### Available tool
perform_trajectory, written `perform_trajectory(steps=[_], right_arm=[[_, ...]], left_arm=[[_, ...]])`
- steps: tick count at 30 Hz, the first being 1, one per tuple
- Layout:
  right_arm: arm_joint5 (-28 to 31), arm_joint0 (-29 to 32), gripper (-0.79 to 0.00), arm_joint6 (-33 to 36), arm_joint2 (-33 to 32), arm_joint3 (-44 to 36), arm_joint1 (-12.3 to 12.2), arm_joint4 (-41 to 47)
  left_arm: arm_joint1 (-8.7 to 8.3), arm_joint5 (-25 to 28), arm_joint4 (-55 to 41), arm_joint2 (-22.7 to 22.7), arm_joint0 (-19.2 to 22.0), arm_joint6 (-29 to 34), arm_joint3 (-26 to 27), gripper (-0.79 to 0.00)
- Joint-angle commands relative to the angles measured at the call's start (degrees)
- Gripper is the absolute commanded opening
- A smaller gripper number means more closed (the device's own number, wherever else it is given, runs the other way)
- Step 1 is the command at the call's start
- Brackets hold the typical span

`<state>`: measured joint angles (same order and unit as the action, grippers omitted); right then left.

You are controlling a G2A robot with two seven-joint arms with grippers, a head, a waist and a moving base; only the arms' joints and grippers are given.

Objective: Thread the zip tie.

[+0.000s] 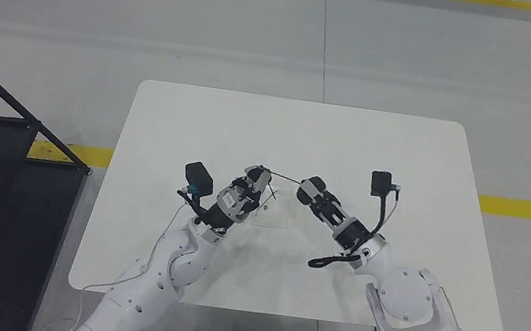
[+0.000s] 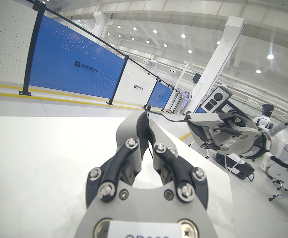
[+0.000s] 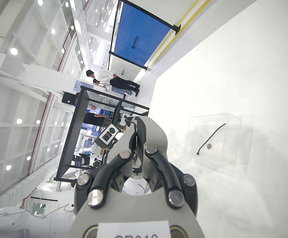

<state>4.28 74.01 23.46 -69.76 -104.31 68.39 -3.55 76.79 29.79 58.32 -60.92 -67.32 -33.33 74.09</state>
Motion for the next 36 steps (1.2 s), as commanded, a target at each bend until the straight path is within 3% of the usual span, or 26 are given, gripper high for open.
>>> perform_trajectory(steps=[1,36], right_arm=[[0.6,0.2,-0.785,0.2,-0.2,0.0,0.0,0.4],[7.9,1.8,-0.785,3.5,-2.0,0.2,-0.1,5.1]], left_arm=[[0.00,0.0,0.0,0.0,0.0,0.0,0.0,-0.785],[0.00,0.0,0.0,0.0,0.0,0.0,0.0,-0.785]])
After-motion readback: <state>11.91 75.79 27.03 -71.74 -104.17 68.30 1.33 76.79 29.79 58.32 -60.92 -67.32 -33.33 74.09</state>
